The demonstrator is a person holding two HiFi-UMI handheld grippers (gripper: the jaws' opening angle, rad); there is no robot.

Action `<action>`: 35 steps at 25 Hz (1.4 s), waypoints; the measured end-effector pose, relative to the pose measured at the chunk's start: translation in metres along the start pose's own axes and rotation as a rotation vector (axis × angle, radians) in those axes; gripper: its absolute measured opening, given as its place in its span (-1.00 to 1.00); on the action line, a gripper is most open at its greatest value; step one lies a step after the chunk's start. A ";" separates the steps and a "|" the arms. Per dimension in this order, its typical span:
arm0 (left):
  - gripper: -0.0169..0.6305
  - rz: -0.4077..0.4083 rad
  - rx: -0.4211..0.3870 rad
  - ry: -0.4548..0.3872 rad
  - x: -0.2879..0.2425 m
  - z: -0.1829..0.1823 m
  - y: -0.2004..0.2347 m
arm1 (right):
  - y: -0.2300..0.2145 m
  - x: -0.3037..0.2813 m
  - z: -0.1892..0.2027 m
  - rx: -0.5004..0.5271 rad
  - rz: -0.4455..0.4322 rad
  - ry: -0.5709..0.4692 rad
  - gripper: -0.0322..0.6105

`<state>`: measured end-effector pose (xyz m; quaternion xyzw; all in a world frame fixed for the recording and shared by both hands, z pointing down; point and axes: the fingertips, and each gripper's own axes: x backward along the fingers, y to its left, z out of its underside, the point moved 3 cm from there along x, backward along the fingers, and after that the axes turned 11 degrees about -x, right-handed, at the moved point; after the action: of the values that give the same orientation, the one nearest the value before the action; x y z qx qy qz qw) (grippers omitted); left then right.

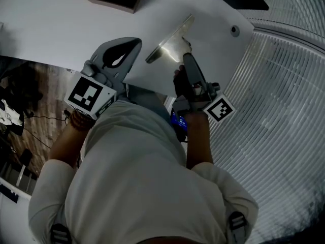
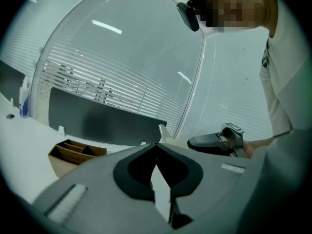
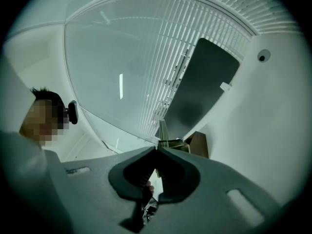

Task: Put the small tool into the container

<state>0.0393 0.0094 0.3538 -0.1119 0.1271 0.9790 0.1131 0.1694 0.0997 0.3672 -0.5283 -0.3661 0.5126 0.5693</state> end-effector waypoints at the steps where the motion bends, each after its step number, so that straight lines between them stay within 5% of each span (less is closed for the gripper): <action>1: -0.94 -0.006 -0.005 -0.002 0.002 0.001 -0.004 | 0.000 0.003 0.001 0.008 -0.006 0.006 -0.88; 18: -0.94 -0.063 0.016 -0.064 0.037 -0.002 0.034 | 0.041 -0.051 0.018 0.254 -0.016 0.169 -0.88; 35: -0.94 -0.102 0.030 -0.104 0.050 -0.005 0.074 | 0.078 -0.103 0.033 0.628 0.019 0.353 -0.88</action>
<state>-0.0262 -0.0523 0.3536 -0.0655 0.1298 0.9745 0.1708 0.1014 0.0006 0.3100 -0.4114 -0.0818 0.5062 0.7535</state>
